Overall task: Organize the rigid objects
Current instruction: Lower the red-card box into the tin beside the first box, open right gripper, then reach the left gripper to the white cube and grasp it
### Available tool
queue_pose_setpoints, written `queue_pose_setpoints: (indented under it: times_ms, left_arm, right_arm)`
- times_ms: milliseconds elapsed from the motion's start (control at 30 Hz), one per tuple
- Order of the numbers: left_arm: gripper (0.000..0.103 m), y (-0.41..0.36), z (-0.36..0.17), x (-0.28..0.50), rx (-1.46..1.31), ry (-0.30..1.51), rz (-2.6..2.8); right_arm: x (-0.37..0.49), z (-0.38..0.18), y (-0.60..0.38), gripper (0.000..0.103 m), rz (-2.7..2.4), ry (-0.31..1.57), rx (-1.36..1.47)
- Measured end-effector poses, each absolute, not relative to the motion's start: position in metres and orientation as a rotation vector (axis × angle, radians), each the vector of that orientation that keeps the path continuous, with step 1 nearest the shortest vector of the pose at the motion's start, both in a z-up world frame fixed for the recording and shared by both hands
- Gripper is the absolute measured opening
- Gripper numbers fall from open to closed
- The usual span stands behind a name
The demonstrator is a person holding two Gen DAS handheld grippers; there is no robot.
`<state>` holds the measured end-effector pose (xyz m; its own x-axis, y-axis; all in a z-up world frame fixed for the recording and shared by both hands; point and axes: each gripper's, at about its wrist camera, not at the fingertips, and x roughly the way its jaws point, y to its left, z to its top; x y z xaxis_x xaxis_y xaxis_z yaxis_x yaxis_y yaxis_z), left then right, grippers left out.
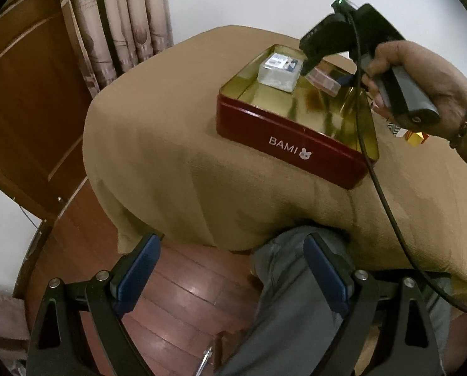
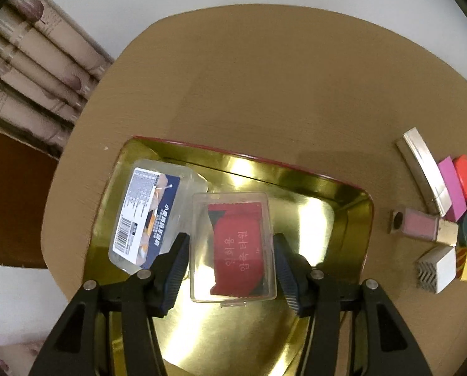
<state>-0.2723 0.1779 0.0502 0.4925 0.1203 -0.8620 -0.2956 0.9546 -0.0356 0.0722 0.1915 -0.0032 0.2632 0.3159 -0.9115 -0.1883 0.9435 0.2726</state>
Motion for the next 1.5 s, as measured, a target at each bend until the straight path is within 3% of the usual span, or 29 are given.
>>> queue_pose_setpoints:
  times_ms: [367,567,767,933,1133,1267,1500]
  left_arm:
    - [0.091,0.162,0.048,-0.275,-0.134,1.012,0.254]
    - [0.091,0.14,0.062,-0.279,-0.065,0.957,0.196]
    - [0.091,0.093,0.097,-0.265,-0.069,0.907,-0.052]
    - [0.091,0.045,0.12,-0.206,-0.131,0.944,-0.203]
    - [0.089,0.004,0.116,-0.102,-0.206,1.019,-0.167]
    - [0.068,-0.019,0.087,-0.03,-0.189,1.143,-0.104]
    - [0.066,-0.012,0.048,0.02,-0.26,1.271,0.007]
  right_arm:
    - [0.044,0.03,0.159,0.056,0.415,1.081,0.204]
    - [-0.021,0.056,0.057,0.057,0.464,0.84,0.22]
    - [-0.061,0.017,-0.098,0.057,0.073,0.728,-0.051]
    - [-0.065,-0.024,-0.205,0.057,-0.16,0.774,-0.095]
    - [-0.069,-0.04,-0.286,0.058,-0.124,0.81,0.142]
    - [-0.074,-0.038,-0.298,0.059,-0.082,0.803,0.169]
    - [-0.085,-0.036,-0.339,0.06,-0.002,0.779,0.225]
